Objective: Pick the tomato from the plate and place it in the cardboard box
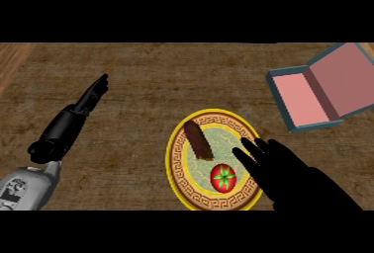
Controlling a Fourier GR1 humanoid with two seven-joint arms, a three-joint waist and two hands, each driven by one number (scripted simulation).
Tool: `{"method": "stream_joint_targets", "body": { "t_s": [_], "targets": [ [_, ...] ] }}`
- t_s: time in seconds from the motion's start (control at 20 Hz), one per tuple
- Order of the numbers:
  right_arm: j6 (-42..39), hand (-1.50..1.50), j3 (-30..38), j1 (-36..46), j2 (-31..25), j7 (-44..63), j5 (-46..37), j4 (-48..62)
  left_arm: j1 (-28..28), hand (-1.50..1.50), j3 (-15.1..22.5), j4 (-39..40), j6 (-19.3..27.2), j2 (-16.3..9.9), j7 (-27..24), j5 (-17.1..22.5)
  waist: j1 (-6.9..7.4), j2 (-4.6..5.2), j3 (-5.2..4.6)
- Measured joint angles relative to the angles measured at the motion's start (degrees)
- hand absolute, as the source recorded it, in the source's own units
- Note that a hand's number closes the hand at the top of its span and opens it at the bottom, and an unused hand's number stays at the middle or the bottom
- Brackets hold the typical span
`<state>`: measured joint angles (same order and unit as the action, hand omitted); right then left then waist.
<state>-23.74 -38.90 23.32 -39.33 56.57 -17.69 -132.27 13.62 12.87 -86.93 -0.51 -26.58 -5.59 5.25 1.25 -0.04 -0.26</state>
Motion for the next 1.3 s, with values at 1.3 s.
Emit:
{"method": "stream_joint_targets", "body": {
  "t_s": [1.3],
  "targets": [
    [-1.7, -1.5, -12.3, 5.0, 21.9, 5.4, -15.1, 22.1, 0.3, 0.0, -3.9, 1.8, -2.4, 2.0, -0.3, -2.5, -1.44, -0.07, 0.21]
  ]
}}
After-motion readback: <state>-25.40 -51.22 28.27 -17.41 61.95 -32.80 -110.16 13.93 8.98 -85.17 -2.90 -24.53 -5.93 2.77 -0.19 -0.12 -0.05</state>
